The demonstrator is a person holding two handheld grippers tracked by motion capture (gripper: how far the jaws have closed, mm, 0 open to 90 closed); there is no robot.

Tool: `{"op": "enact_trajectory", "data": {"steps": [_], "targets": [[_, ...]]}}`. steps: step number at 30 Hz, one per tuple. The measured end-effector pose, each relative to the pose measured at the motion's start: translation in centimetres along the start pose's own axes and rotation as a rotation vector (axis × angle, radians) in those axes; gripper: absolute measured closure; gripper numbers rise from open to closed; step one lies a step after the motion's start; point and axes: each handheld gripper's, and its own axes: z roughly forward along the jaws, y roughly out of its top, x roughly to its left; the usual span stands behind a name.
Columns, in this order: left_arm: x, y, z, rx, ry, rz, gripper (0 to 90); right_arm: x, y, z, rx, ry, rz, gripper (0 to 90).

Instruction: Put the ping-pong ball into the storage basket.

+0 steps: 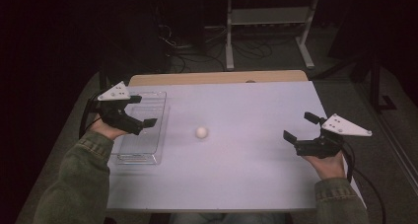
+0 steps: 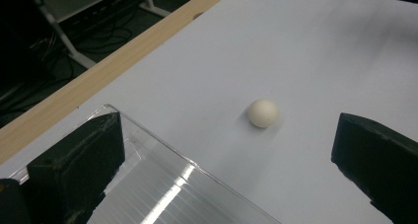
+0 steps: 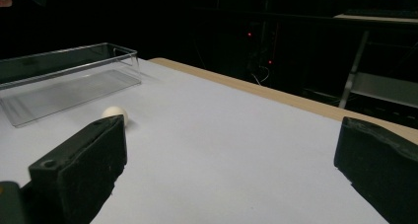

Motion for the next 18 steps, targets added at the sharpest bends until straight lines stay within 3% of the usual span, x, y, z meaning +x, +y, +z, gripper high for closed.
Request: {"op": "enact_trajectory", "data": {"steps": [6, 18], "targets": [[0.0, 0.6, 0.5, 0.02, -0.012, 0.011, 0.0, 0.0, 0.0, 0.0, -0.002, 0.001, 0.002, 0.0], [-0.6, 3.1, 1.6, 0.065, -0.042, 0.074, 0.0, 0.0, 0.0, 0.0, -0.003, 0.005, 0.002, 0.0]]}}
